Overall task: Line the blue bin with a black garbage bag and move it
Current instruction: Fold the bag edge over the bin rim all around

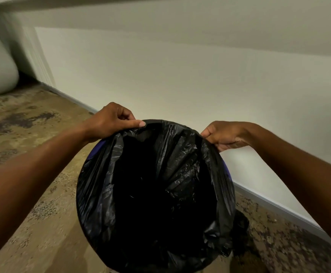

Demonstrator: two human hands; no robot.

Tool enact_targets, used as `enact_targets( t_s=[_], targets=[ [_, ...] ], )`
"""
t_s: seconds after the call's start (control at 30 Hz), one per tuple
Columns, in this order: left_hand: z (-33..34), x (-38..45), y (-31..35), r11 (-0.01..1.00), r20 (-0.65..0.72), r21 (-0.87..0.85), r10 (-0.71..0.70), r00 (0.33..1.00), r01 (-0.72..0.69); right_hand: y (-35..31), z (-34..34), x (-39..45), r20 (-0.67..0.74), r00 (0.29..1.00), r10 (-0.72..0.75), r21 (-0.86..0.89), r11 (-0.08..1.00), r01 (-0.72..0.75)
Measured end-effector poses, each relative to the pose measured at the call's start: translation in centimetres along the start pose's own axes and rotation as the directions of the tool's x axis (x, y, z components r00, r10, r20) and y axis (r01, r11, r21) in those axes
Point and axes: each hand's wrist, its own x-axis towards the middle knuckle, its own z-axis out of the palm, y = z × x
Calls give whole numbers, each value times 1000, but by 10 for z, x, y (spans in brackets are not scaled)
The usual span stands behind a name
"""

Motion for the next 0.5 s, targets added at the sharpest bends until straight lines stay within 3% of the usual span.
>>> enact_targets(
  t_s=[0.13, 0.33, 0.5],
  targets=[
    [-11, -2, -20, 999, -18, 19, -46, 999, 46, 30, 4, -9, 61, 998, 10, 40, 999, -13],
    [-17, -11, -33, 993, -61, -19, -119, 991, 119, 59, 22, -16, 88, 994, -60, 353, 935, 25],
    [-18, -14, -45, 981, -129, 79, -167, 978, 178, 68, 44, 4, -103, 994, -25, 473, 878, 71]
  ],
)
